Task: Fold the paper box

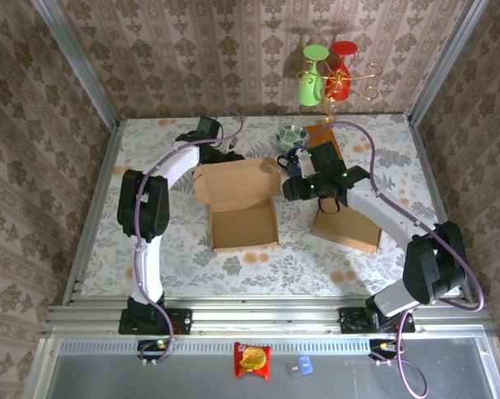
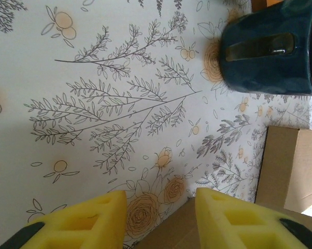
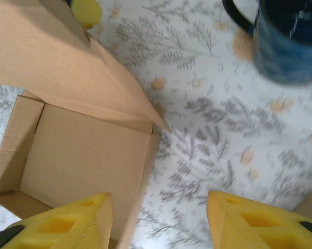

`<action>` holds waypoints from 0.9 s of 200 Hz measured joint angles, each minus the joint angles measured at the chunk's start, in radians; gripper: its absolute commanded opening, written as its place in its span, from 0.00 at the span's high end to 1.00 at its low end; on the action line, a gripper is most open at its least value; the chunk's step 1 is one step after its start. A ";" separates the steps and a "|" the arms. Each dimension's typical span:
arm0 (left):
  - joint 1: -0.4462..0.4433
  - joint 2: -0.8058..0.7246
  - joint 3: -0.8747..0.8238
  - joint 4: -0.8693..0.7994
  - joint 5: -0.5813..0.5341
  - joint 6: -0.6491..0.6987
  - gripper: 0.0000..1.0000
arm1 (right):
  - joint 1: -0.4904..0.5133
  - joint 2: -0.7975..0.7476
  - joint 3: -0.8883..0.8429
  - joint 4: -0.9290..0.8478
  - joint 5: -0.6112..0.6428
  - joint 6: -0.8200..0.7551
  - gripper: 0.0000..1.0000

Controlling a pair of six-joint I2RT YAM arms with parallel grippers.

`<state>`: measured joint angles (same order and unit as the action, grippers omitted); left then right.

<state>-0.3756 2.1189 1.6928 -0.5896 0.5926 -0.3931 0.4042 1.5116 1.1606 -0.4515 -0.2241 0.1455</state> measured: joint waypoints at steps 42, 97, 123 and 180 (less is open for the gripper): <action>-0.003 0.013 0.000 -0.010 0.000 0.007 0.59 | -0.076 0.086 0.056 0.051 -0.167 -0.290 0.45; -0.003 0.014 0.006 -0.011 0.000 0.009 0.59 | -0.056 0.300 0.285 0.007 -0.275 -0.410 0.51; -0.003 0.014 0.016 -0.013 0.000 0.013 0.59 | -0.042 0.313 0.285 -0.011 -0.274 -0.413 0.60; -0.003 0.016 0.027 -0.021 -0.001 0.024 0.60 | -0.025 0.313 0.285 -0.018 -0.240 -0.422 0.85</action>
<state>-0.3782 2.1349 1.7203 -0.6109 0.5919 -0.3691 0.3790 1.8244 1.4452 -0.4698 -0.4644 -0.2768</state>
